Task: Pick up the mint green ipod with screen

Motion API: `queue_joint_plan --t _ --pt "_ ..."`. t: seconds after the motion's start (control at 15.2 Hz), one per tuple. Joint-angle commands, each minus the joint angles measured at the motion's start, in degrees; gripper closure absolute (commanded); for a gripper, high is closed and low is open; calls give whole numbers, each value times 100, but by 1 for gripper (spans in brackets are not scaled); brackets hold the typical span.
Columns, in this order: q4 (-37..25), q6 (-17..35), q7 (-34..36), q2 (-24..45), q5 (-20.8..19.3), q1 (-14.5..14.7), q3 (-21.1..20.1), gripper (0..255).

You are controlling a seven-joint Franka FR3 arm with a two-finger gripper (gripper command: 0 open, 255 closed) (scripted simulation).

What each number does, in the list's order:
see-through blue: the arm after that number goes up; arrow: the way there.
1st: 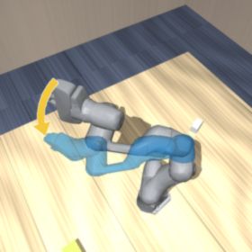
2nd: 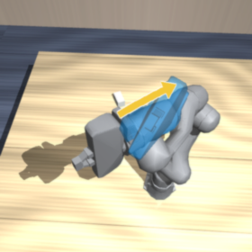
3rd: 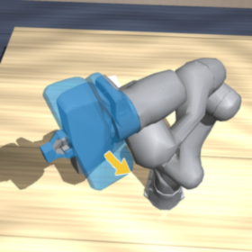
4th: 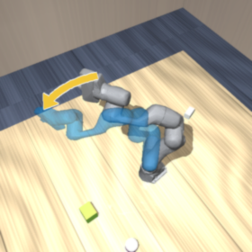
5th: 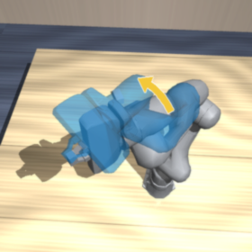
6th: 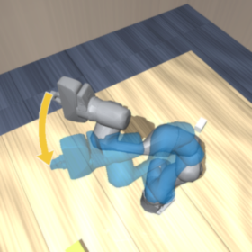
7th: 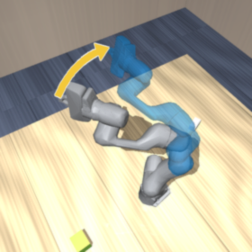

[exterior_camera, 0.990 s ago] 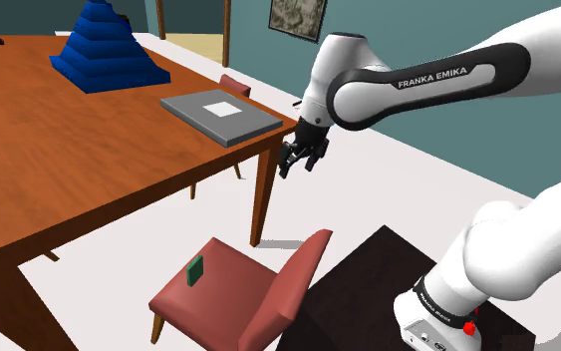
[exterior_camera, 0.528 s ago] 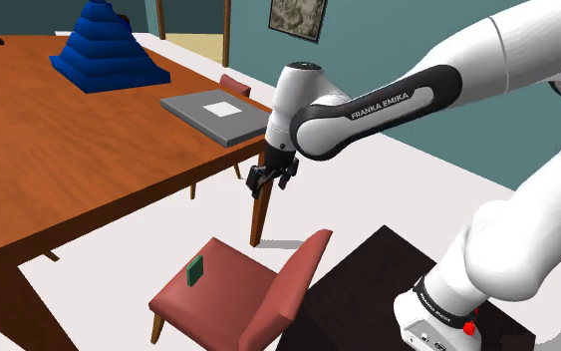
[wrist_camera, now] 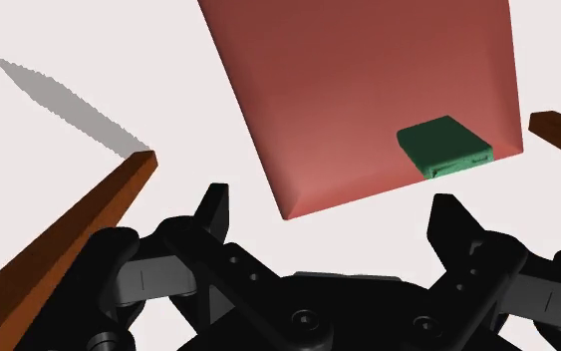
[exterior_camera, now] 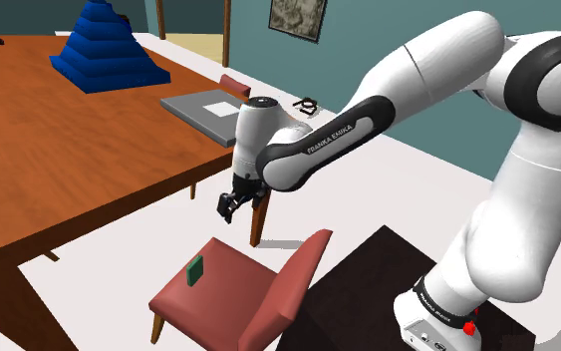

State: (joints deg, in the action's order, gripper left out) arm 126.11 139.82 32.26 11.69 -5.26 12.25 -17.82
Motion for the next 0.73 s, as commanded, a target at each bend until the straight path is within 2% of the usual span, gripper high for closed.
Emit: queue_joint_plan --t 0.0,0.33,0.66 --pt "-243 107 220 414 -221 150 1 0" --pt "-1039 229 607 1485 -685 569 124 0" --pt "-1995 209 837 2550 -989 1011 270 0"
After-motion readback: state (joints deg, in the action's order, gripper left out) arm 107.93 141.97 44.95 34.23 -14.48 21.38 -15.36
